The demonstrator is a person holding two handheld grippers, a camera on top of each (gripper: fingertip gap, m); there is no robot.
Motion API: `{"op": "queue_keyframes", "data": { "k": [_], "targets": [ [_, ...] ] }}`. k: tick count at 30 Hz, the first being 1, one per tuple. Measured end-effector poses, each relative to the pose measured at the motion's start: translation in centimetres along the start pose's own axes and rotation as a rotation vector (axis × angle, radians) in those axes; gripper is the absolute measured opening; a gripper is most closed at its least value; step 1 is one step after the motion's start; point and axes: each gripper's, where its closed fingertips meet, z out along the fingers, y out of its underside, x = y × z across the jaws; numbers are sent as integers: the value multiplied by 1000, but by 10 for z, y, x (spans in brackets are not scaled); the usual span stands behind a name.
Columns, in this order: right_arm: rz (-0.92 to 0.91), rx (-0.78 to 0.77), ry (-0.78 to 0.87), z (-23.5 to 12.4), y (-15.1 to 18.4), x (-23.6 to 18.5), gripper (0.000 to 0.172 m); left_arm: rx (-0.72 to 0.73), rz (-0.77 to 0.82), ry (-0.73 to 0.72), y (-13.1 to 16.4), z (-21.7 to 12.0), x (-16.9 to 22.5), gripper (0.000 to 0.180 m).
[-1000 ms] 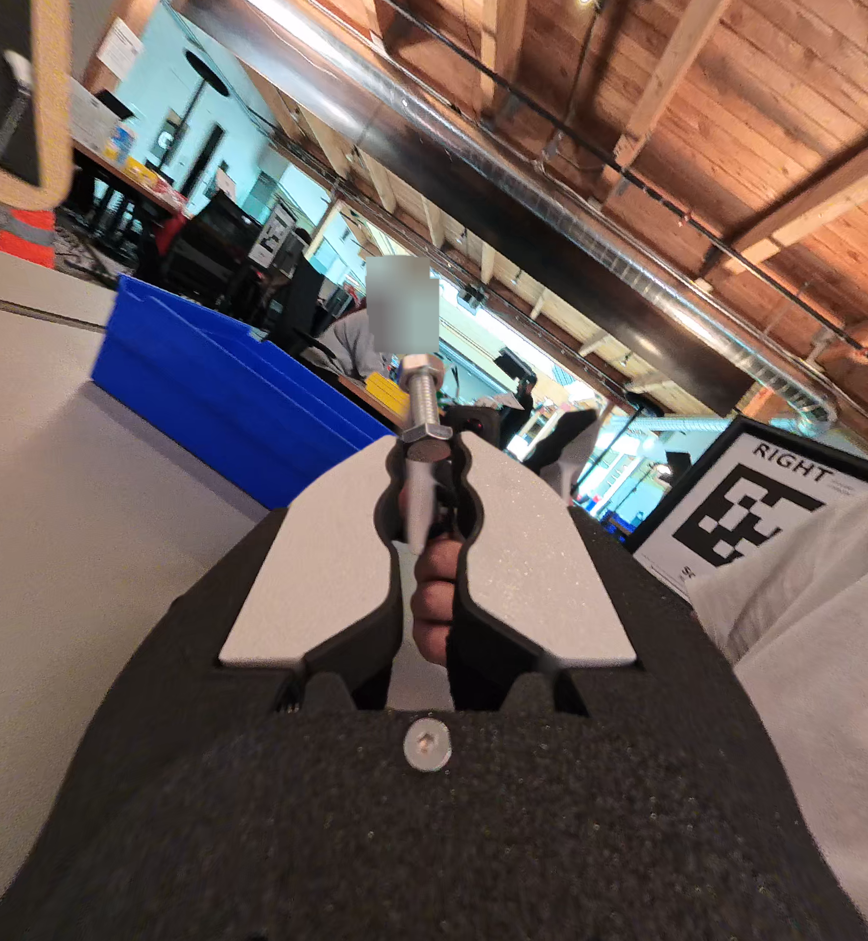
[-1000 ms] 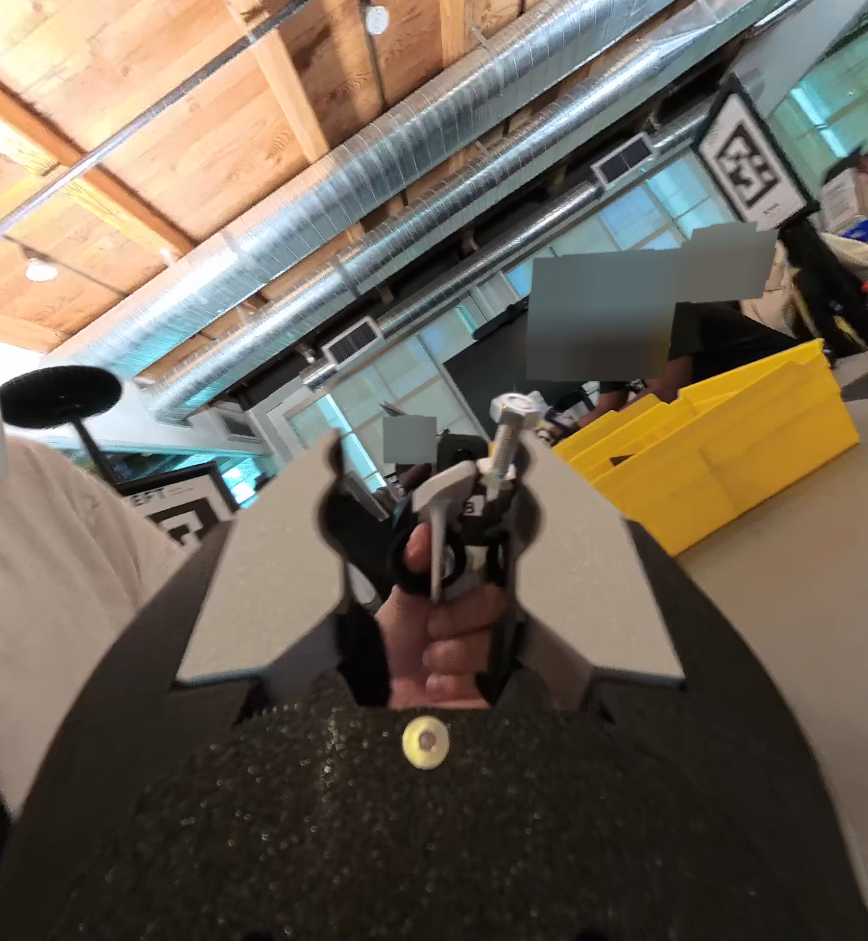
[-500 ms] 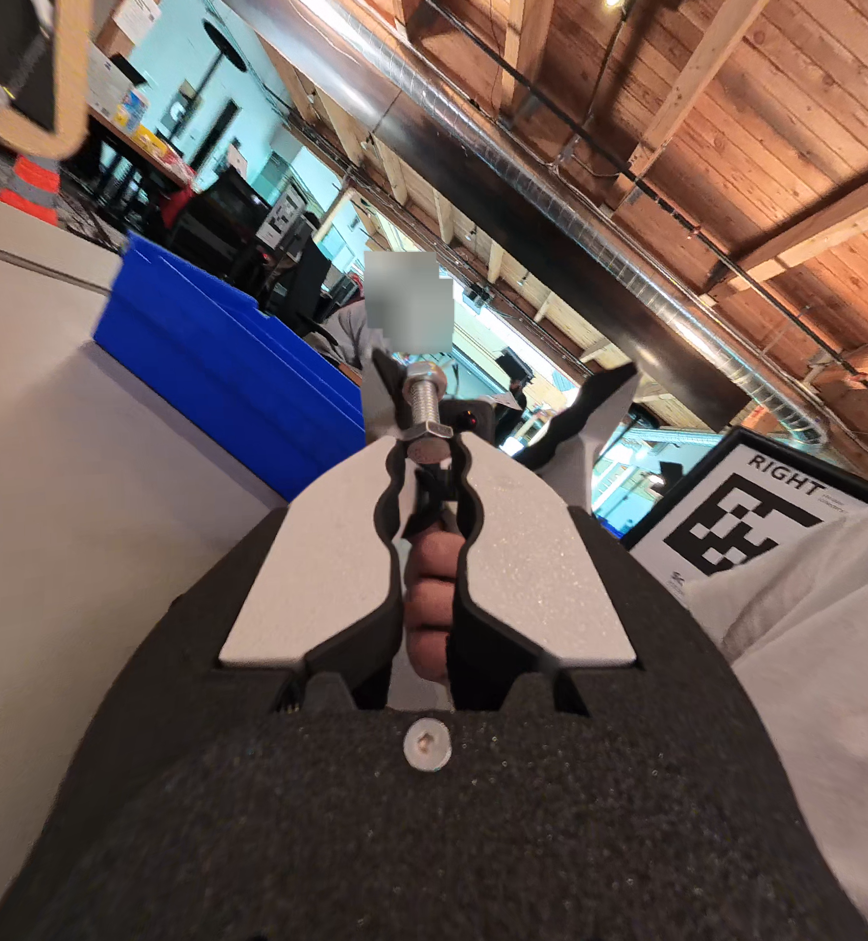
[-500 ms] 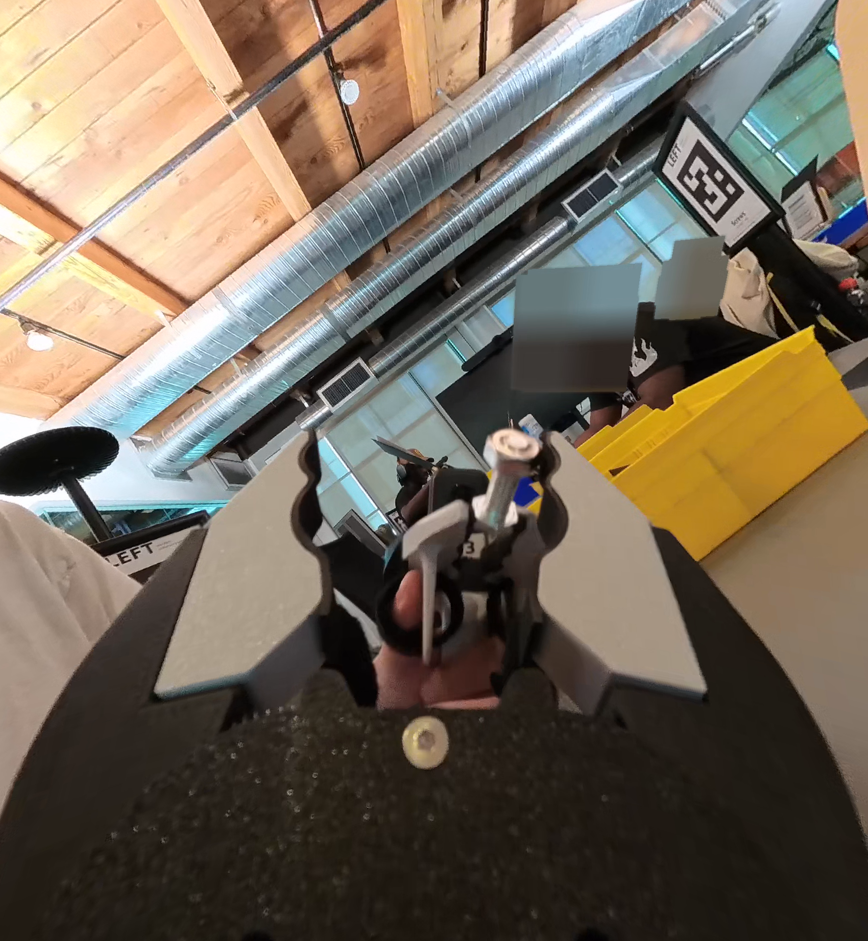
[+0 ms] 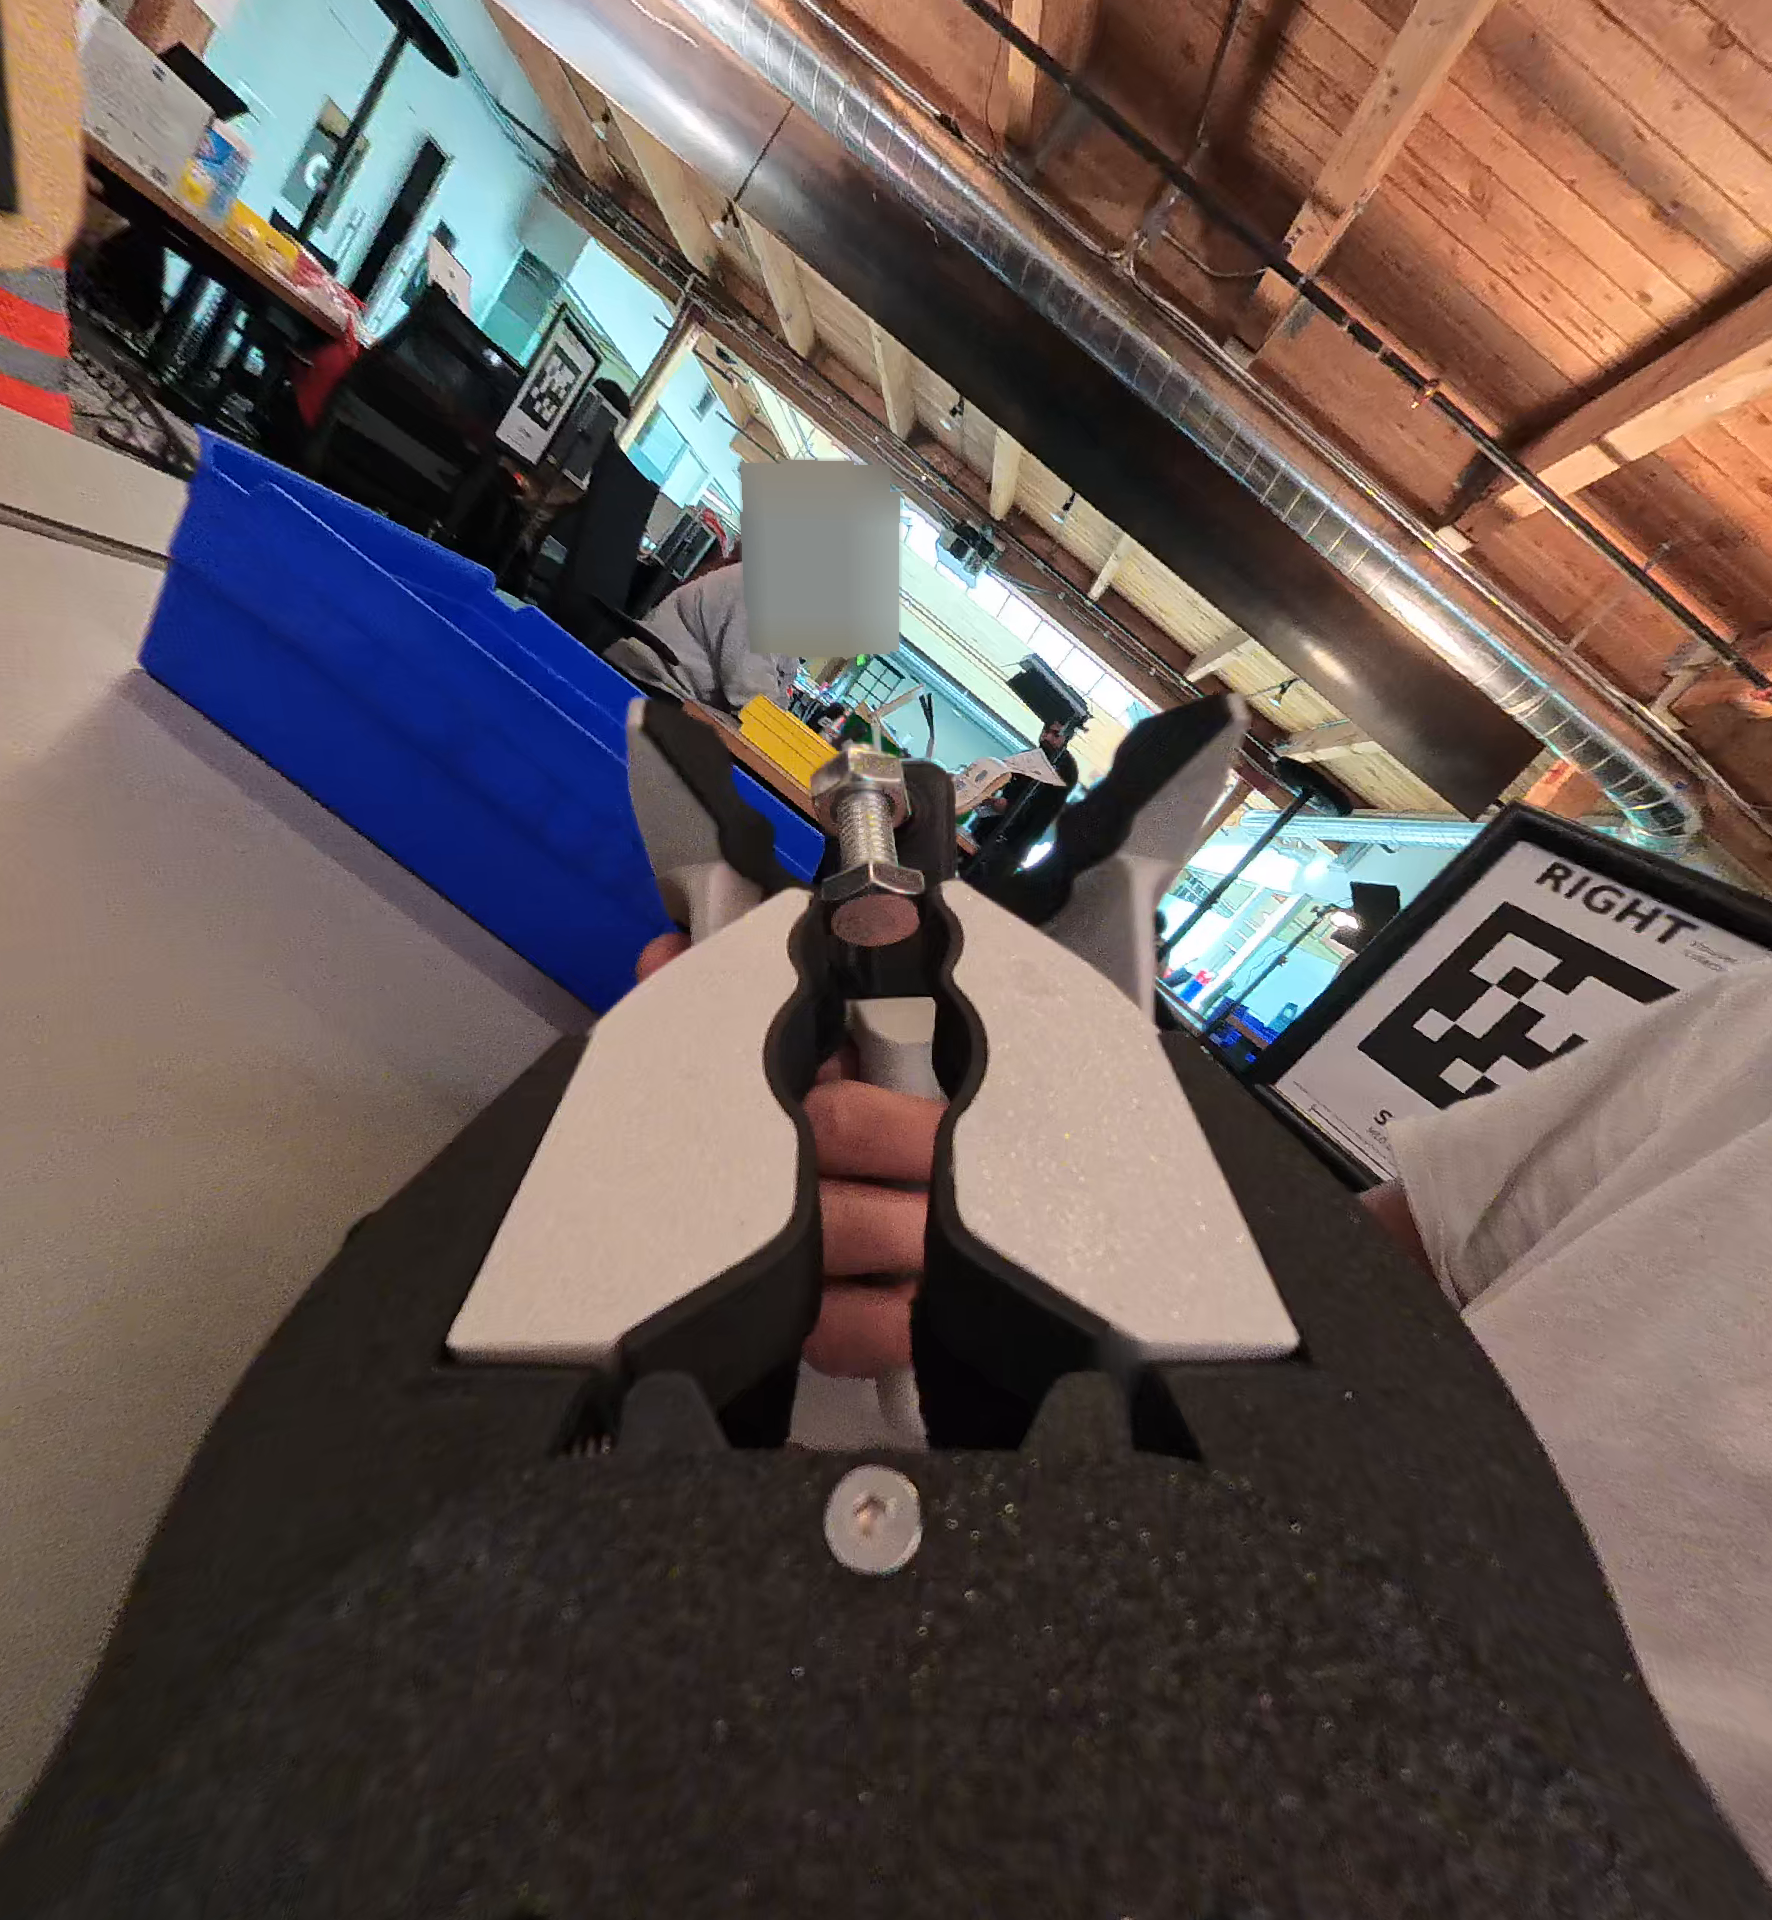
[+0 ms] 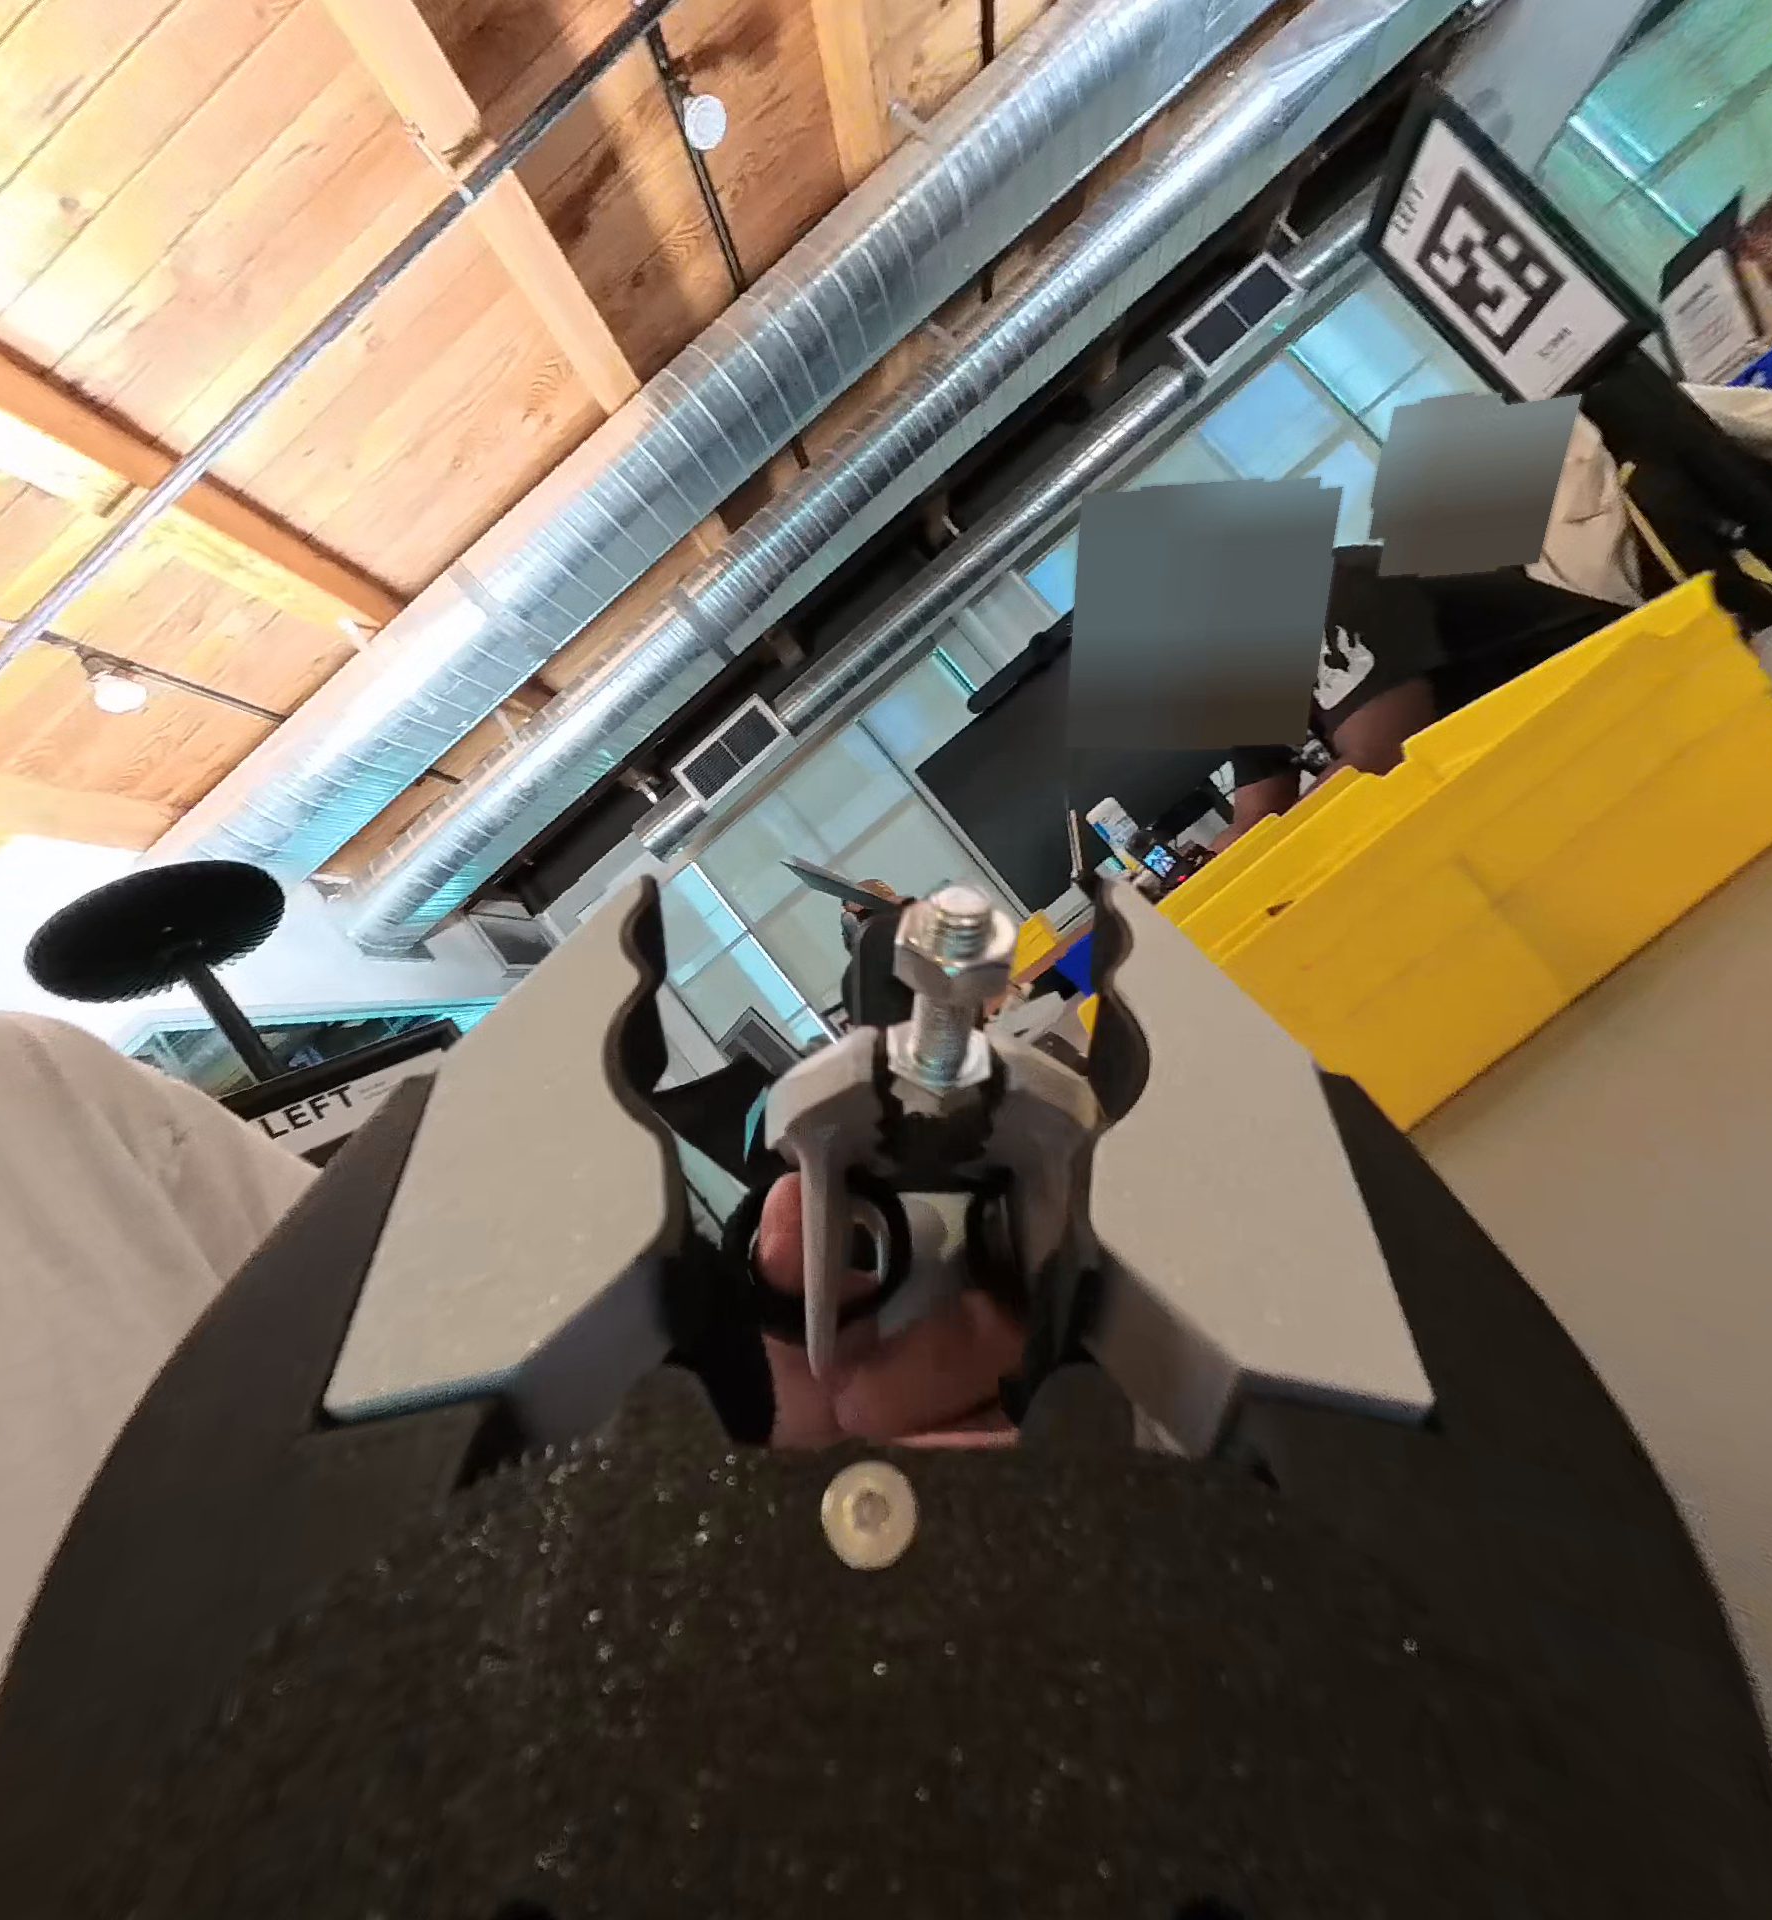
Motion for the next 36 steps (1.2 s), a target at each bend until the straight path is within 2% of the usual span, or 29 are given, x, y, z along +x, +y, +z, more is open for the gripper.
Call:
{"op": "queue_keyframes", "data": {
  "k": [2, 4, 6, 8, 10, 14, 16, 18, 20, 22, 24, 28, 31, 34, 36],
  "targets": [
    [-10, 0, -33, 2, 2, -9, 80, 0, -15, 4, 2, 3, -1, 17],
    [-25, -4, -9, -1, 3, -9, 86, 35, -24, -5, -7, -3, -6, 17],
    [-29, -47, -7, -5, 10, -8, 79, 70, -11, -1, -20, -11, -8, 16],
    [-10, -47, -26, -5, 10, -10, 79, 54, 26, -14, -21, -14, -7, 17],
    [1, -26, -30, -5, 7, -10, 71, 83, 28, -25, -22, -13, -2, 17],
    [-31, 37, 61, -7, -2, 2, 78, 103, -31, 7, -19, -9, 0, 17],
    [-110, 31, 120, -11, -5, 9, 78, 114, -63, 9, -20, -11, -3, 16],
    [-306, -97, 176, -13, -2, 14, 78, 108, -65, -18, -23, -16, -10, 17],
    [-604, -278, 231, -20, 1, 18, 78, 62, -52, -48, -26, -25, -20, 17],
    [-834, -461, 276, -30, 8, 23, 71, 23, -69, -90, -26, -35, -34, 17],
    [-969, -605, 335, -36, 17, 32, 66, -23, -108, -126, -19, -41, -46, 17],
    [-1229, -788, 379, -36, 44, 40, 61, -82, -124, -168, -7, -39, -54, 17],
    [-1349, -858, 452, -41, 55, 56, 60, -96, -142, -132, -1, -33, -48, 17],
    [-1297, -932, 486, -50, 57, 73, 59, -102, -159, 7, 2, -24, -22, 17],
    [-1272, -906, 482, -51, 51, 70, 58, -114, -134, 37, 3, -20, -14, 17]
  ]
}}
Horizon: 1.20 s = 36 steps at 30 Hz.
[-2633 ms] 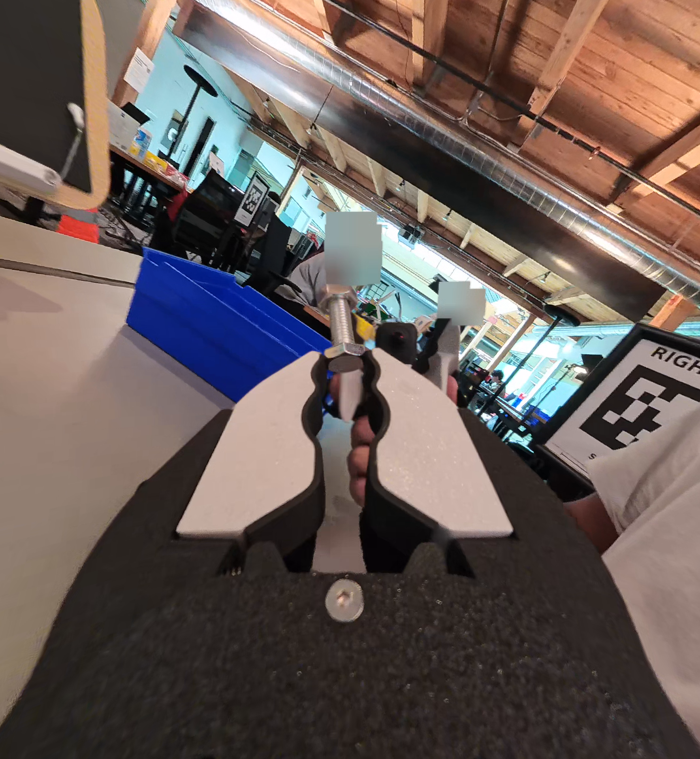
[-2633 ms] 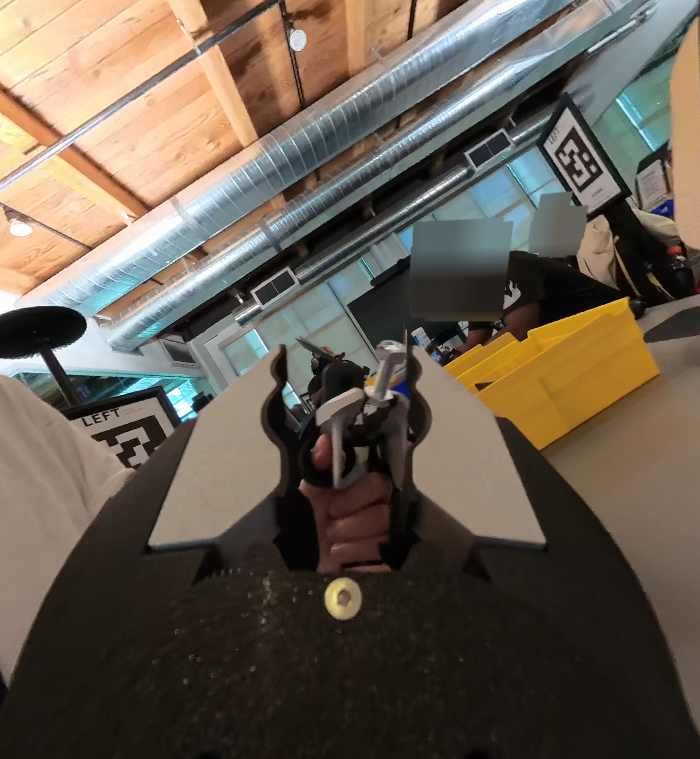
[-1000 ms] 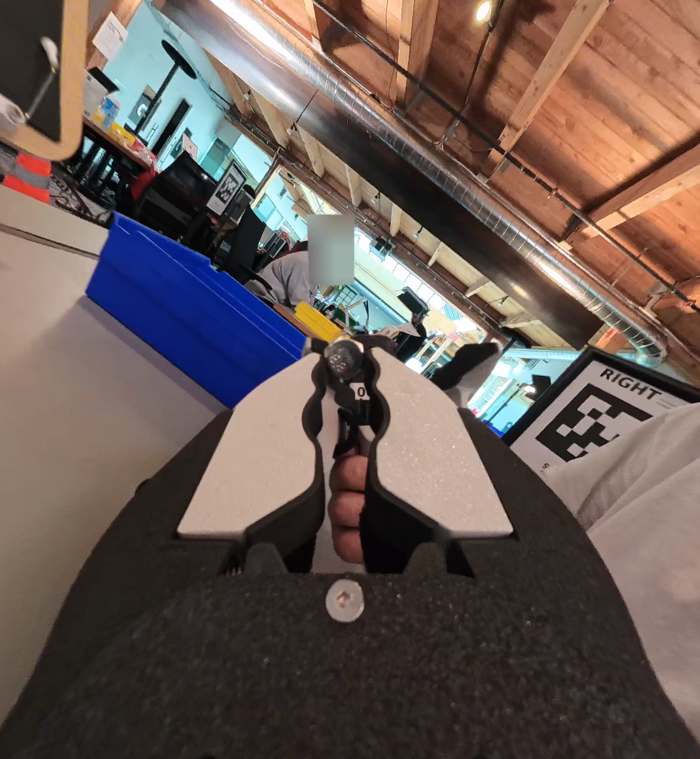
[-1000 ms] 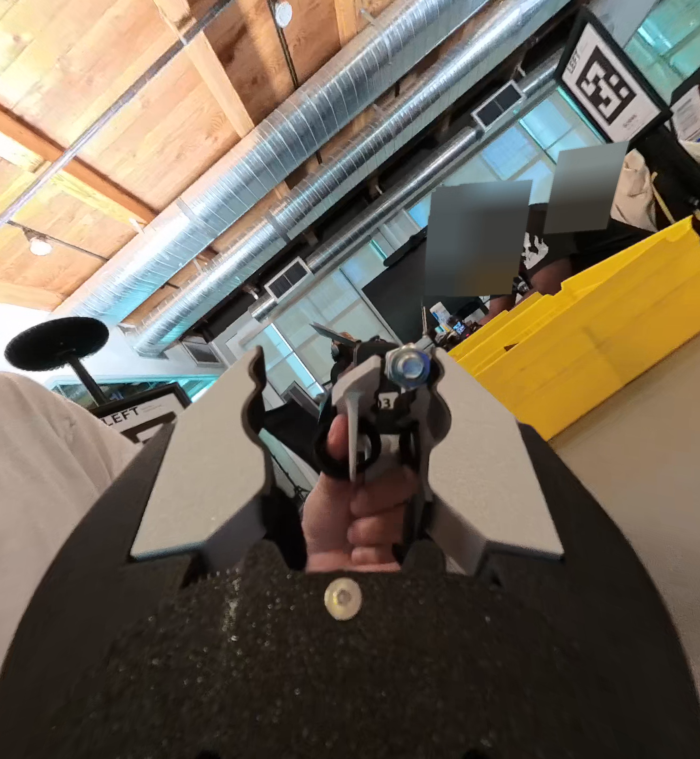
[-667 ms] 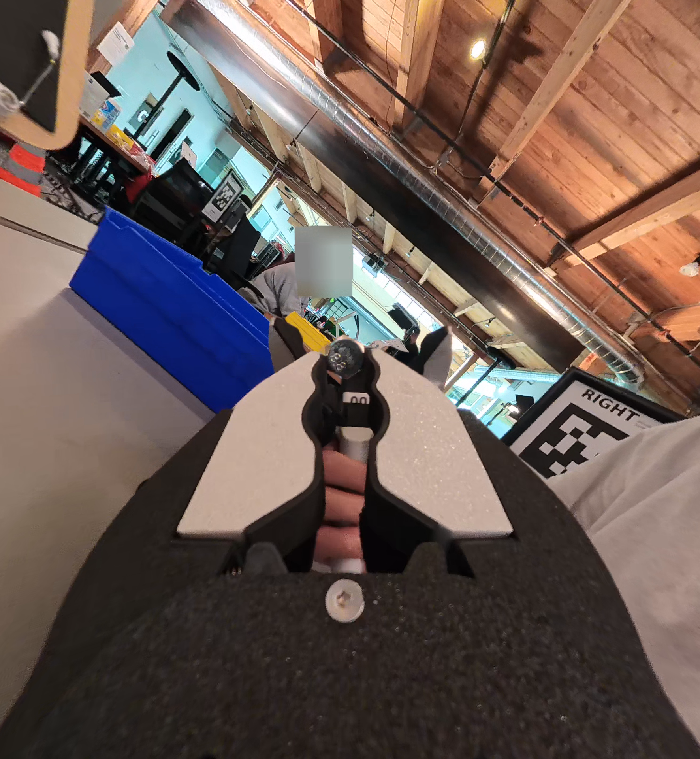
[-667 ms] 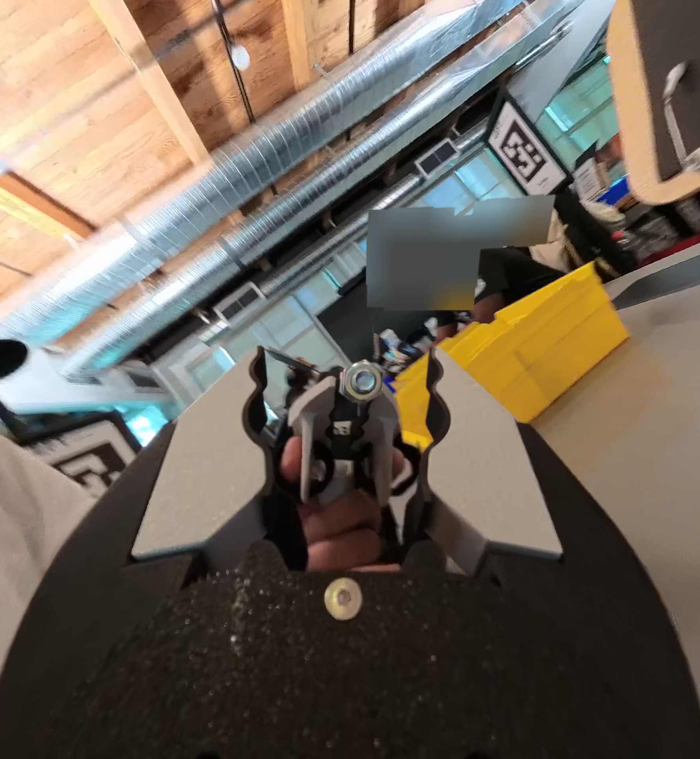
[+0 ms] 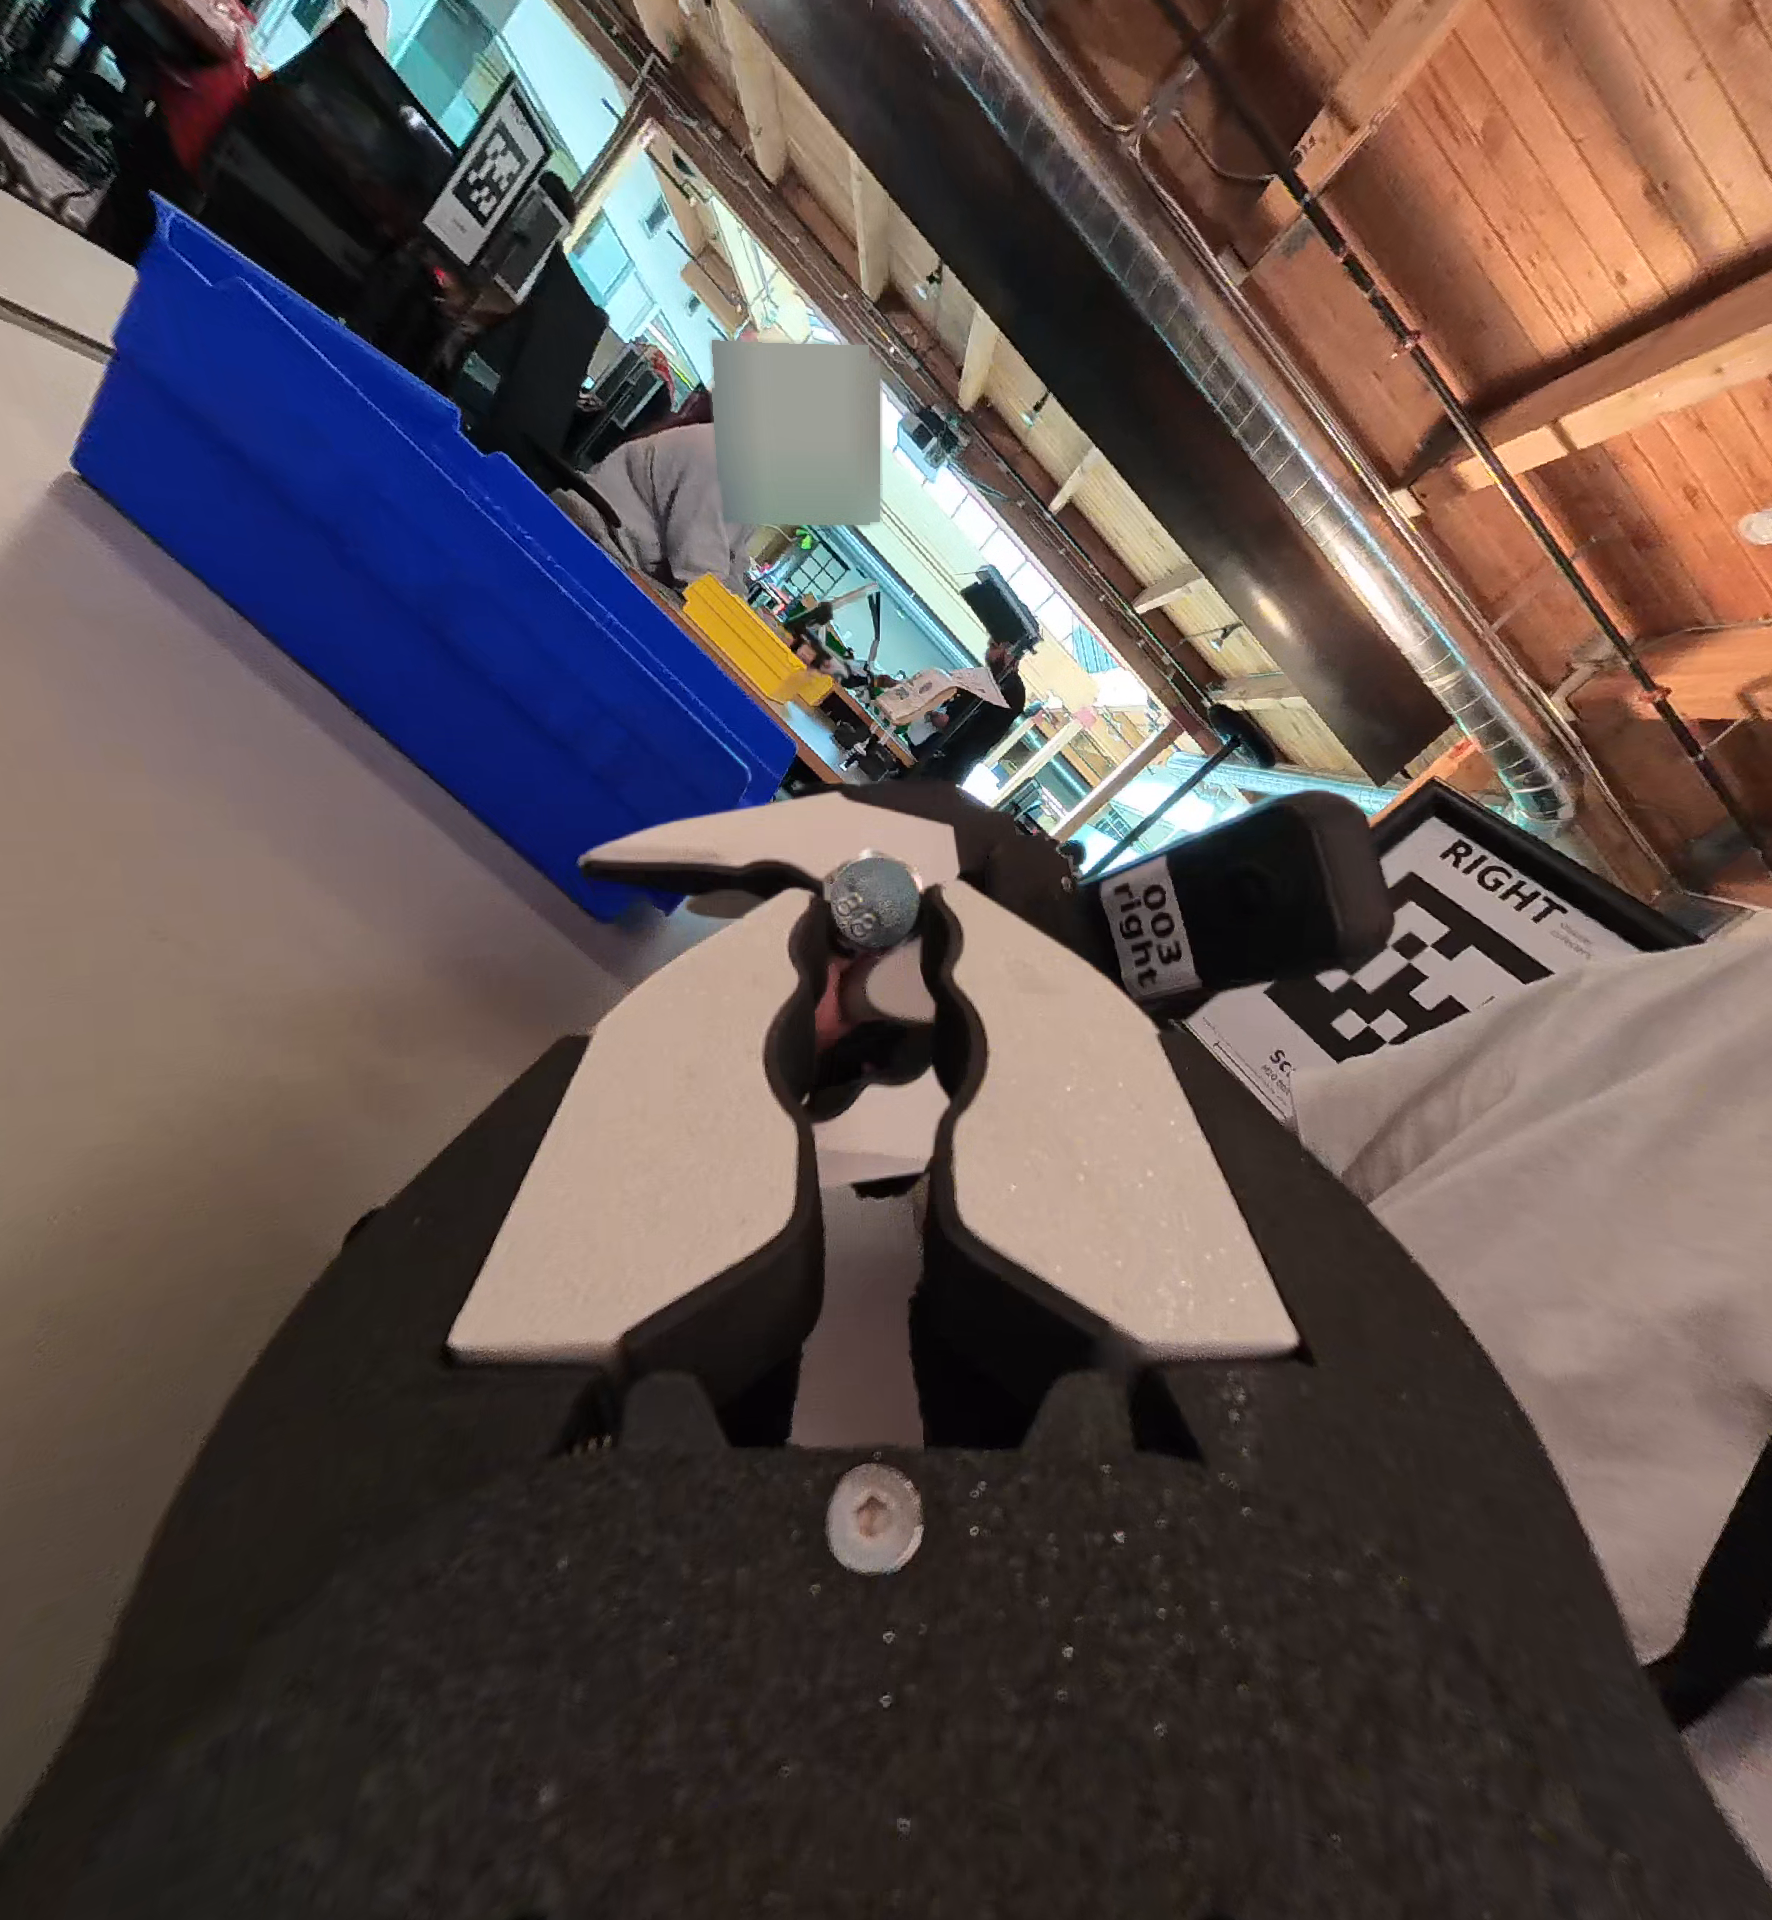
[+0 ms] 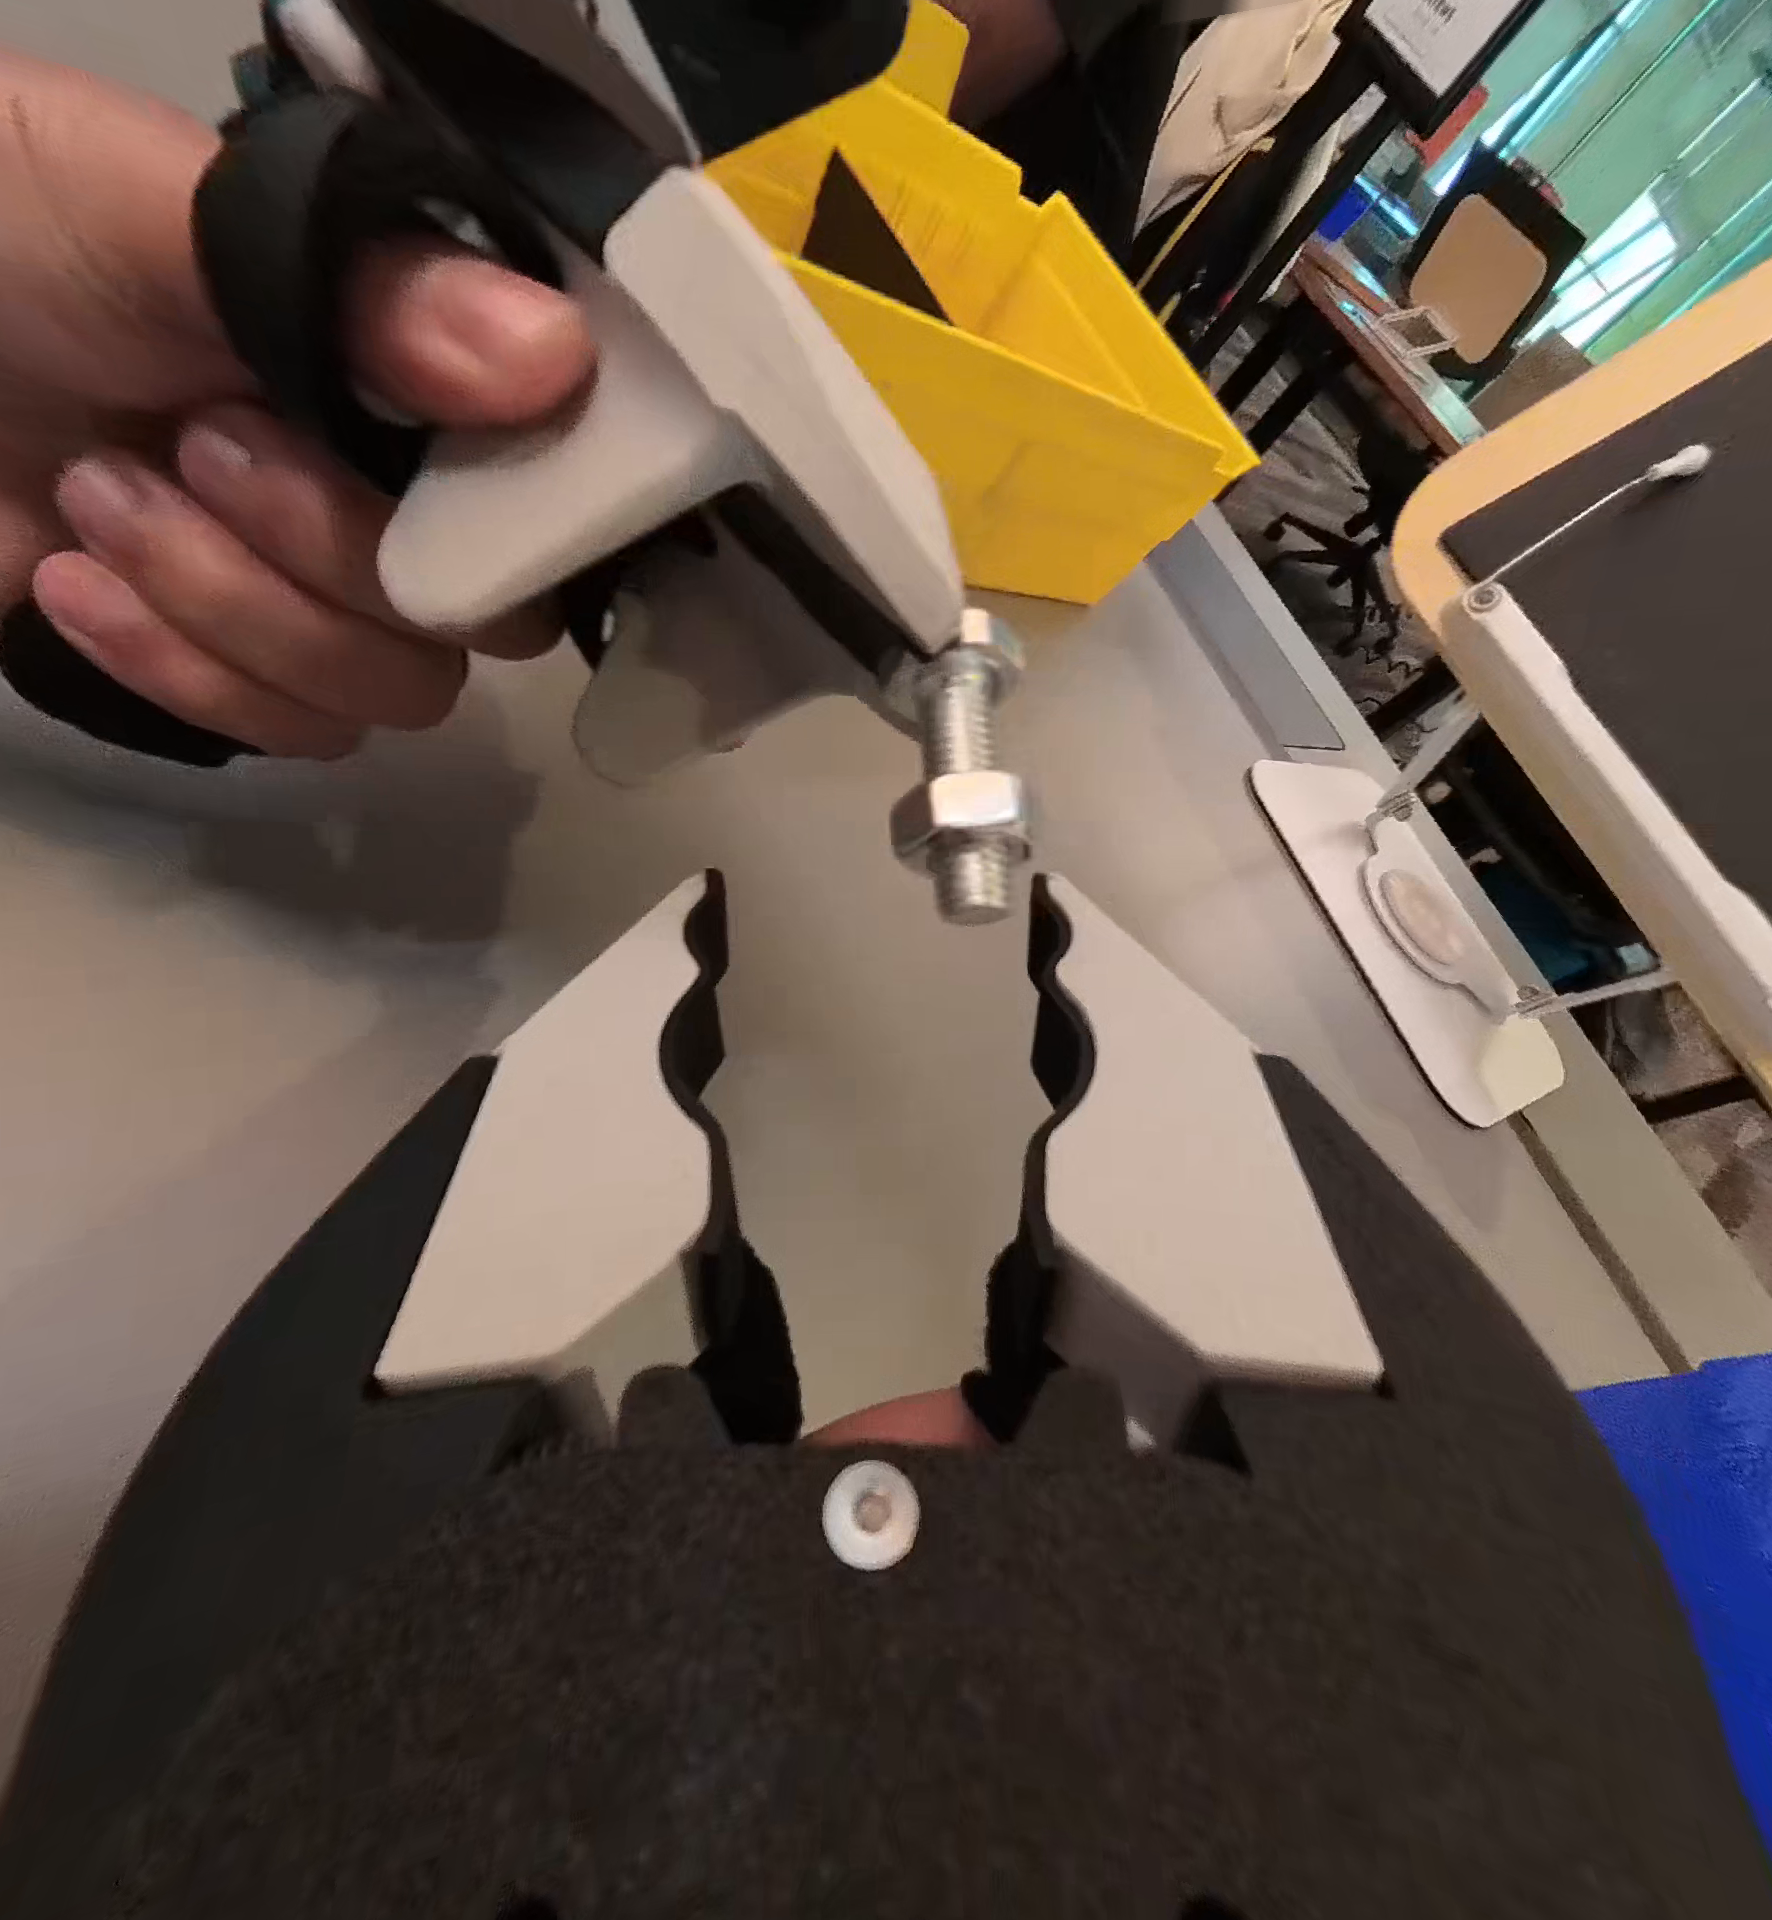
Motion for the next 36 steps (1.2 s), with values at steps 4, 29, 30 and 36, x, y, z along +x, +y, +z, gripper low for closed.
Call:
{"op": "queue_keyframes", "data": {
  "k": [4, 29, 30, 36],
  "targets": [
    [37, 126, 5, -18, -21, 9, 52, 44, -48, -47, -7, -8, -15, 17],
    [16, 101, -92, -3, -7, -19, 47, 157, -102, 140, -21, -10, 12, 17],
    [19, 98, -84, -3, -6, -16, 47, 161, -79, 151, -23, -10, 17, 17],
    [24, 261, 58, -30, -43, 10, 46, 134, -106, 22, -17, -13, -9, 16]
  ]
}}
